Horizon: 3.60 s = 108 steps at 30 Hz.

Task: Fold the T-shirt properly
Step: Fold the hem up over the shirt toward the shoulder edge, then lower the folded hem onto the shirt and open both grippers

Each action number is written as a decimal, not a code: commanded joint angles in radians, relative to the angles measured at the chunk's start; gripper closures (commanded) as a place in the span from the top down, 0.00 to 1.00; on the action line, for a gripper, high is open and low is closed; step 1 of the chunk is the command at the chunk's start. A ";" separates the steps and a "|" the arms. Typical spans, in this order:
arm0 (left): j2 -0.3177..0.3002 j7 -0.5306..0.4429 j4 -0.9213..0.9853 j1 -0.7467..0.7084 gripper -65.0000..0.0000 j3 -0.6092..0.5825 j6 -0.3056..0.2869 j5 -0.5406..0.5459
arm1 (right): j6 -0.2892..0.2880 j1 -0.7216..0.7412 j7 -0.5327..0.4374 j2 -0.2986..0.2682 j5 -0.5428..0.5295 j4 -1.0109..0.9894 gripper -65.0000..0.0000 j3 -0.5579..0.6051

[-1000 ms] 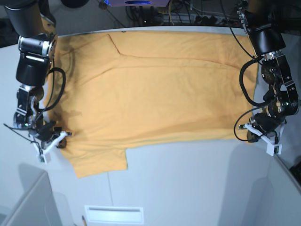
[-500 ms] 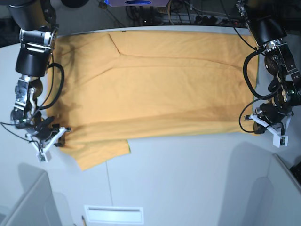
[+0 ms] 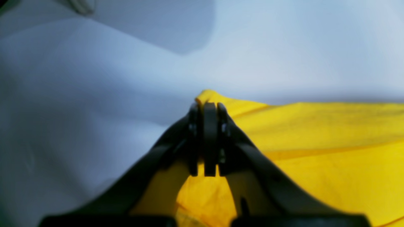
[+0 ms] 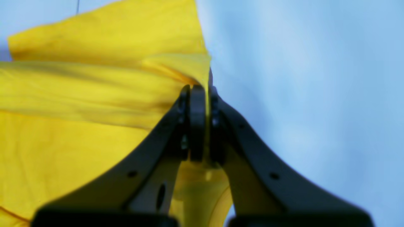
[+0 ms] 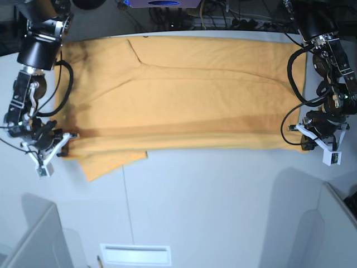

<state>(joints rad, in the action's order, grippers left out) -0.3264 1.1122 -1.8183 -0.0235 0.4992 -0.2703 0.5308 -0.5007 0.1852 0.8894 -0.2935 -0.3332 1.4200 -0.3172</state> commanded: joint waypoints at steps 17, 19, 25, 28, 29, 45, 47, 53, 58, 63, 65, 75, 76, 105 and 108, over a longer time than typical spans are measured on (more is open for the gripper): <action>-0.021 -0.019 -0.099 -0.054 0.00 0.100 -0.067 0.002 | -0.002 -0.074 0.236 0.017 -0.076 0.267 0.00 -0.135; -0.021 -0.017 -0.103 -0.054 0.00 0.117 -0.068 0.002 | -0.002 -0.077 0.276 0.040 -0.076 0.302 0.00 -0.167; -0.037 0.032 -0.125 -0.060 0.00 0.125 -0.102 0.001 | -0.003 -0.122 0.310 0.056 -0.077 0.371 0.00 -0.184; -0.038 0.033 -0.145 -0.105 0.00 0.126 -0.103 -0.001 | -0.003 -0.174 0.313 0.083 -0.077 0.434 0.00 -0.185; -0.038 0.033 -0.148 -0.115 0.00 0.126 -0.103 -0.001 | -0.003 -0.194 0.313 0.086 -0.077 0.457 0.00 -0.185; -0.075 0.036 -0.171 -0.280 0.00 0.126 -0.114 0.001 | -0.003 -0.338 0.327 0.124 -0.080 0.543 0.00 -0.260; -0.075 0.036 -0.177 -0.303 0.00 0.126 -0.114 0.001 | -0.003 -0.362 0.325 0.139 -0.125 0.562 0.00 -0.262; -0.073 0.036 -0.179 -0.339 0.00 0.126 -0.116 0.001 | -0.002 -0.424 0.323 0.142 -0.226 0.575 0.00 -0.308; -0.075 0.036 -0.185 -0.387 0.00 0.126 -0.116 0.001 | -0.002 -0.464 0.320 0.141 -0.231 0.575 0.00 -0.363; -0.069 0.036 -0.186 -0.404 0.00 0.123 -0.116 0.001 | -0.002 -0.505 0.319 0.144 -0.229 0.572 0.00 -0.359; -0.069 0.036 -0.185 -0.425 0.00 0.123 -0.116 0.001 | -0.002 -0.517 0.319 0.165 -0.229 0.571 0.00 -0.359; -0.073 0.033 -0.180 -0.442 0.00 0.126 -0.111 -0.007 | 0.001 -0.554 0.317 0.201 -0.223 0.569 0.00 -0.359; -0.073 0.033 -0.180 -0.442 0.00 0.126 -0.111 -0.007 | 0.003 -0.556 0.317 0.201 -0.223 0.569 0.00 -0.363; -0.072 0.033 -0.177 -0.431 0.36 0.126 -0.113 -0.004 | 0.007 -0.632 0.317 0.201 -0.229 0.575 0.39 -0.408; -0.066 0.032 -0.180 -0.428 0.57 0.166 -0.114 0.002 | -0.002 -0.625 0.316 0.218 -0.229 0.585 0.39 -0.451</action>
<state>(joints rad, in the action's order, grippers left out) -0.3733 1.1599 -1.9812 -0.4538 0.6506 -0.3901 0.5373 -0.4969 -0.4412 1.2163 -0.0708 -0.5411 1.9827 -0.7666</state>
